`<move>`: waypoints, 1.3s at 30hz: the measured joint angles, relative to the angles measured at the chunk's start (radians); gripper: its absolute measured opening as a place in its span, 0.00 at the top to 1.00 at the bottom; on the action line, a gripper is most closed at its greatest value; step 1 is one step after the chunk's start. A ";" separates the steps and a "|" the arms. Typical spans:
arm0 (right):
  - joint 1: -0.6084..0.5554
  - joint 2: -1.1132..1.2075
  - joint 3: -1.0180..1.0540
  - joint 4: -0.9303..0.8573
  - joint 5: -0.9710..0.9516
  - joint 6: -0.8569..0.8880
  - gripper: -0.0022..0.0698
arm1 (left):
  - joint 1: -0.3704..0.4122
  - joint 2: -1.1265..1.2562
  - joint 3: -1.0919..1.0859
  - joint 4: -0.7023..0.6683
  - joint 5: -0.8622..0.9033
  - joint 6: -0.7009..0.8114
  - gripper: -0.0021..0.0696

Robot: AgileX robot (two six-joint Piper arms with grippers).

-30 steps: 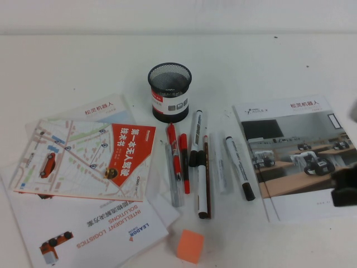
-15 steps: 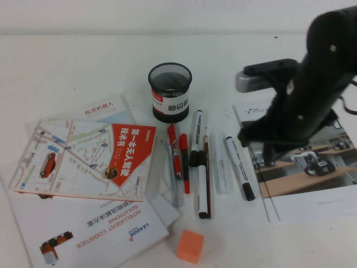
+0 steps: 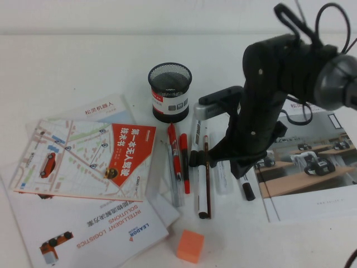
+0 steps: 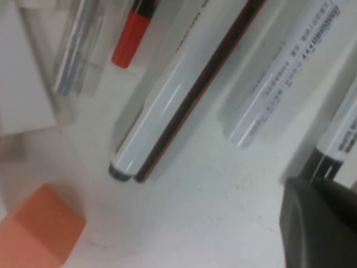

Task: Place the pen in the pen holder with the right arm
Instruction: Pick up the pen on the table

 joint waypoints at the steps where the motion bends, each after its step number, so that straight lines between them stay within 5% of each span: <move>1: -0.002 0.016 -0.007 0.000 0.000 0.006 0.99 | 0.000 0.000 0.000 0.000 0.000 0.000 0.97; 6: -0.024 0.064 -0.030 0.007 0.000 0.044 0.82 | 0.000 0.000 0.000 0.000 0.000 0.000 0.97; 10: -0.054 0.080 -0.032 0.005 -0.004 0.111 0.55 | 0.000 0.000 0.000 0.000 0.000 0.000 0.97; 13: -0.076 0.084 -0.032 0.001 -0.019 0.131 0.49 | 0.000 0.000 0.000 0.000 0.000 0.000 0.97; 31: -0.091 0.159 -0.042 -0.020 -0.086 0.121 0.56 | 0.000 0.000 0.000 0.000 0.000 0.000 0.97; 39: -0.091 0.169 -0.044 -0.035 -0.111 0.119 0.75 | 0.000 0.000 0.000 0.000 0.000 0.000 0.97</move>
